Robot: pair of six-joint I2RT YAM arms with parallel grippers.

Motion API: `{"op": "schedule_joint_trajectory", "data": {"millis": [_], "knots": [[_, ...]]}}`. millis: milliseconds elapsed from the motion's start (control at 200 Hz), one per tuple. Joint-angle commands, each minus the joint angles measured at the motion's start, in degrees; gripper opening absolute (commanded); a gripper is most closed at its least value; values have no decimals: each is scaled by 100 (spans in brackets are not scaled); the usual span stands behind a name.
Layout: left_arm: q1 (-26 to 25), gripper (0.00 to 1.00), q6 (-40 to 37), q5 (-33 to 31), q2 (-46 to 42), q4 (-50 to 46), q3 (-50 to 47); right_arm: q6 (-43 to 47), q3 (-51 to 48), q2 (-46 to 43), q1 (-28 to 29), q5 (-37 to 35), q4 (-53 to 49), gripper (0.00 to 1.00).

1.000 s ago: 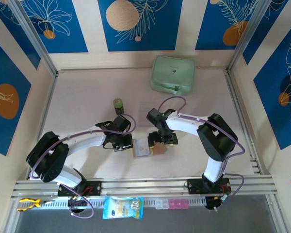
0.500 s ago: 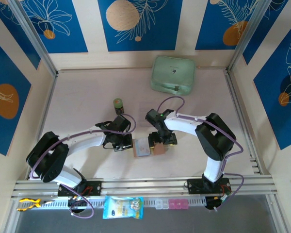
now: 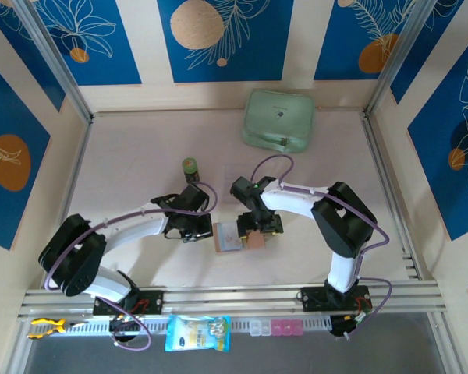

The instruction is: Take the credit cards out of the card holder

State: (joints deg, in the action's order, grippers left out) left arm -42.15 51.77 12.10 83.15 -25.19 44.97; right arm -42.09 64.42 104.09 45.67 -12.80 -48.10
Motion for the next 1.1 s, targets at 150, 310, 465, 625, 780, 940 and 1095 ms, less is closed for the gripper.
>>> {"op": "schedule_joint_trajectory", "data": {"millis": [150, 310, 465, 625, 780, 940, 1095], "knots": [[-31, 8, -176, -97, -91, -257, 267, -585, -92, 204, 317, 857, -11, 91], [-32, 8, -210, -99, -56, -284, 356, -877, 1, 129, 433, 659, -44, 91], [-39, 8, -294, -24, 25, -278, 477, -842, 148, -239, 401, 336, -214, 91], [-37, 8, -343, 51, 128, -248, 569, -788, 260, -654, 372, 348, -378, 90], [-34, 8, -334, 144, 210, -150, 597, -686, 379, -971, 363, 429, -503, 85], [-64, 8, -308, 230, 285, -42, 574, -494, 391, -1180, 300, 824, -216, 73], [-147, 7, -215, 218, 349, 56, 477, -369, 279, -1164, 223, 1541, 326, 57]]}}
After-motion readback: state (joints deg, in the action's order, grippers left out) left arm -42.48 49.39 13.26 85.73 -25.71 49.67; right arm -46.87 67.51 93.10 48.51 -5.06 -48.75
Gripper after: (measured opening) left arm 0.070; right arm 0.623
